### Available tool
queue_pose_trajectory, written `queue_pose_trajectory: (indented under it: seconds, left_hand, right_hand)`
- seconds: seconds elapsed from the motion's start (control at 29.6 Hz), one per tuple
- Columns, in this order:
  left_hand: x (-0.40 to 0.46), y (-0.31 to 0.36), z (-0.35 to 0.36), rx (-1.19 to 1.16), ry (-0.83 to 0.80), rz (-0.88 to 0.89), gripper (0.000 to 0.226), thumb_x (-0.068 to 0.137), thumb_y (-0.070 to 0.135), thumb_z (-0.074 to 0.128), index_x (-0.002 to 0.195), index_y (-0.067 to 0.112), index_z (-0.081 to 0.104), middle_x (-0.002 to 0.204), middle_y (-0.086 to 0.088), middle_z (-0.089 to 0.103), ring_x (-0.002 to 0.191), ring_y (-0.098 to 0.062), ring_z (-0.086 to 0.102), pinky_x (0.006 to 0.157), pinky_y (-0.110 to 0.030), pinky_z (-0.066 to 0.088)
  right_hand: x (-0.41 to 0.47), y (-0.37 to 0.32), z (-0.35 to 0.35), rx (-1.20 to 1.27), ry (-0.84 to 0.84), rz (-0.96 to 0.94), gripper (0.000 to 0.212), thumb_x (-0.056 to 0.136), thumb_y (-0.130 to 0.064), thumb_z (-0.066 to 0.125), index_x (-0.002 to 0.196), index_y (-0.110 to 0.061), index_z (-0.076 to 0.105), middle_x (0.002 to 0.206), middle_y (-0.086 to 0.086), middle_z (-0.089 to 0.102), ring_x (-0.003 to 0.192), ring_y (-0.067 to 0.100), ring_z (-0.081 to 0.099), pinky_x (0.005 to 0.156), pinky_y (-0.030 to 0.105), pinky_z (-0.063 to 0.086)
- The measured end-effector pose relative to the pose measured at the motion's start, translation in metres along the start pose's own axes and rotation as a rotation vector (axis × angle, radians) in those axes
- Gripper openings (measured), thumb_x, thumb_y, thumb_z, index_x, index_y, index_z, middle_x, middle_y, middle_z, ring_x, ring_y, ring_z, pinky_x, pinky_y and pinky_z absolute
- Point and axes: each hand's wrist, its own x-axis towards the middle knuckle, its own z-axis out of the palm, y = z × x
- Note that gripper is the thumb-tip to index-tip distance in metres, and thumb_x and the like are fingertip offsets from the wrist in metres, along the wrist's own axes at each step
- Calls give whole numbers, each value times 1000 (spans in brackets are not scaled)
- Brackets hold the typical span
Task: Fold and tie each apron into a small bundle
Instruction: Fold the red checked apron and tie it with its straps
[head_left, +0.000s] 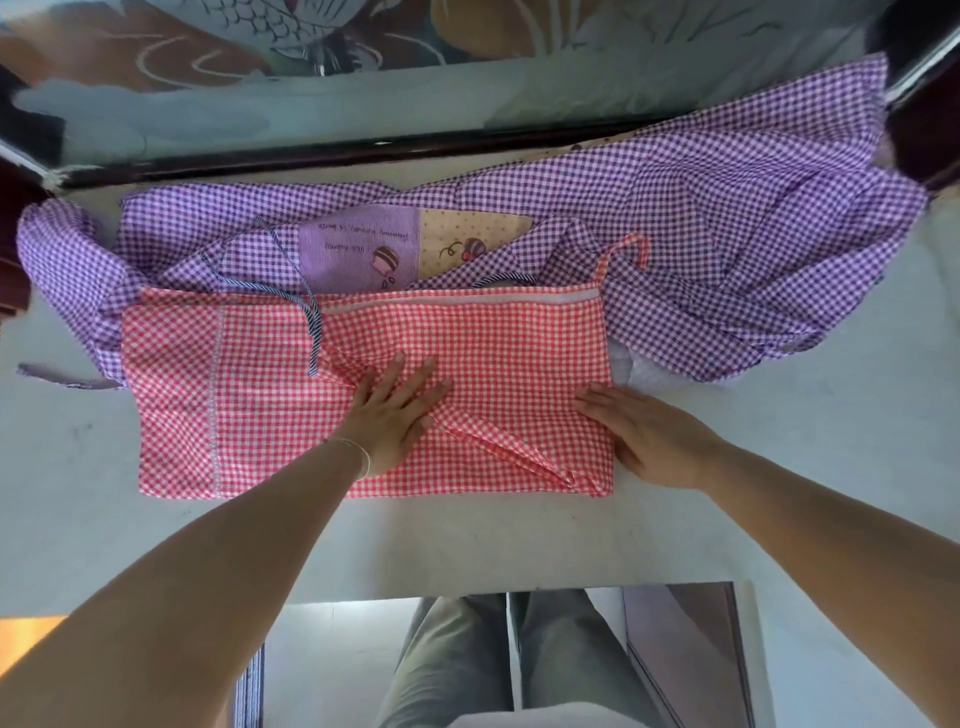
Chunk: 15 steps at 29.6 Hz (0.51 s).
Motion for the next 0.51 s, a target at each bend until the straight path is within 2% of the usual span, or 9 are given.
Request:
queue_pose_trajectory:
  seconds: [0.14,0.2,0.27,0.34,0.44,0.51]
  left_hand:
    - [1,1,-1,-18,5,-18,61,77,57,-19,137,46,-27,146,13,-38,137,-27,-35,106,-46,-20]
    - [0,2,-2,-43,4,-42,58,81,57,-16,138,47,-24,148,15,-35,138,-26,-34,107,-45,-20]
    - [0,3,-3,-51,5,-66,53,87,55,-10,138,48,-23,148,15,-35,139,-26,-33,108,-45,-20]
    - [1,3,-3,-79,5,-62,54,86,56,-12,138,49,-21,148,16,-33,139,-25,-32,109,-45,-19]
    - [1,-4,-4,-127,-5,-40,66,78,69,-16,140,49,-14,151,16,-28,140,-22,-29,114,-49,-12]
    - [-3,-8,-6,-142,1,-3,79,73,80,-15,144,46,-10,153,14,-24,141,-21,-26,116,-50,-8]
  right_hand:
    - [5,-9,-1,-76,44,-22,90,74,-52,64,148,-17,26,151,10,37,140,29,33,113,49,18]
    - [11,-19,5,-114,86,-62,92,69,-50,66,146,-17,28,148,12,36,139,32,33,112,54,22]
    - [16,-21,8,-150,168,-136,85,69,-45,66,143,-17,33,146,10,39,137,30,31,114,53,24]
    - [18,-19,7,-128,207,-184,74,73,-41,66,138,-17,39,140,8,51,134,26,37,118,47,21]
    - [19,-16,-4,-90,84,-121,63,80,-45,58,136,-16,49,135,4,58,126,23,53,110,45,35]
    - [19,-24,-23,39,19,1,49,91,-40,48,136,-20,50,136,-1,56,121,16,56,106,34,41]
